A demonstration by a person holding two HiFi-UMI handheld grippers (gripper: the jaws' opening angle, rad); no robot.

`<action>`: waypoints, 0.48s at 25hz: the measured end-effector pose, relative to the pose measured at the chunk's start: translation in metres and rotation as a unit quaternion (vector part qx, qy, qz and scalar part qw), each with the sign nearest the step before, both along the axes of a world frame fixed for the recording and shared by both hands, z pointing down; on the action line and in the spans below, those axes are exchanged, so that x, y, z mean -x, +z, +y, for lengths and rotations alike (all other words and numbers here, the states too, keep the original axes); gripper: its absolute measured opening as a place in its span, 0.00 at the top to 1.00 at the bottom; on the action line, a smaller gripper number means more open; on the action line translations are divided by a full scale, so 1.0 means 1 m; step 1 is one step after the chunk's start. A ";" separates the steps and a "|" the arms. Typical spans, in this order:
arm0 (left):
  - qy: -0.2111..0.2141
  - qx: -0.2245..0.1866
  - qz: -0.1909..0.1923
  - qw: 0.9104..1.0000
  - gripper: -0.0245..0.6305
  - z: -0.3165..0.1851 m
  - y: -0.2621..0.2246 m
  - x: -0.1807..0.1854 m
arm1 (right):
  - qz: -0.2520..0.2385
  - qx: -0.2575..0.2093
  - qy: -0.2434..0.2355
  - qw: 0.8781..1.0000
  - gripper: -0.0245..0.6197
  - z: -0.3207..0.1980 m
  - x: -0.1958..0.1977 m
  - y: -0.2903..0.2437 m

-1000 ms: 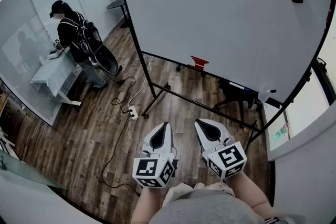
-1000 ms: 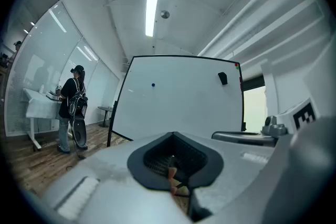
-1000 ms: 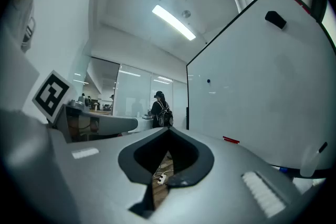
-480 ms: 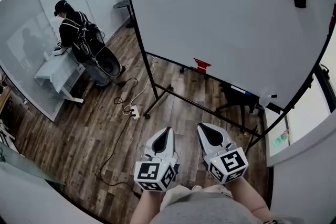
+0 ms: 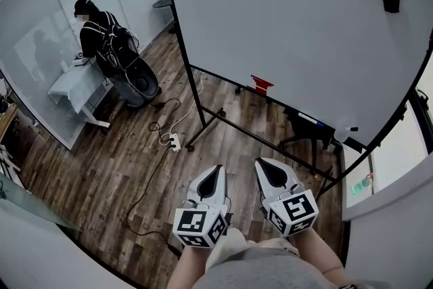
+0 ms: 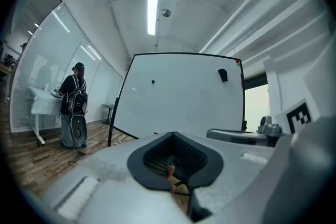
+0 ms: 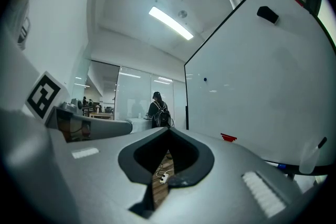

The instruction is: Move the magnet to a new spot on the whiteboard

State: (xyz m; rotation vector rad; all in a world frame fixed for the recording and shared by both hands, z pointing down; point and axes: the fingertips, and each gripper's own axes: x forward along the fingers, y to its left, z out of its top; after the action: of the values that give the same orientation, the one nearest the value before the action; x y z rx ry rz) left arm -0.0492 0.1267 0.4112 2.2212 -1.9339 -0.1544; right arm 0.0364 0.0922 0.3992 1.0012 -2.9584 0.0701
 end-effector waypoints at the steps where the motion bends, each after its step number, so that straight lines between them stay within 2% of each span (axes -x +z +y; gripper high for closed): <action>1: 0.000 0.002 0.000 1.000 0.96 0.000 0.001 0.000 | -0.002 0.002 -0.001 1.000 0.96 -0.001 0.000 0.001; 12: -0.003 -0.004 0.015 1.000 0.96 -0.035 0.002 0.011 | -0.017 0.021 -0.015 1.000 0.96 -0.030 0.008 0.007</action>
State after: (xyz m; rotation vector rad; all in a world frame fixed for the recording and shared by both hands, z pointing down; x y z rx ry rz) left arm -0.0606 0.0917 0.4129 2.2049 -1.9287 -0.1957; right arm 0.0288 0.0619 0.4060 0.9597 -2.9882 0.1494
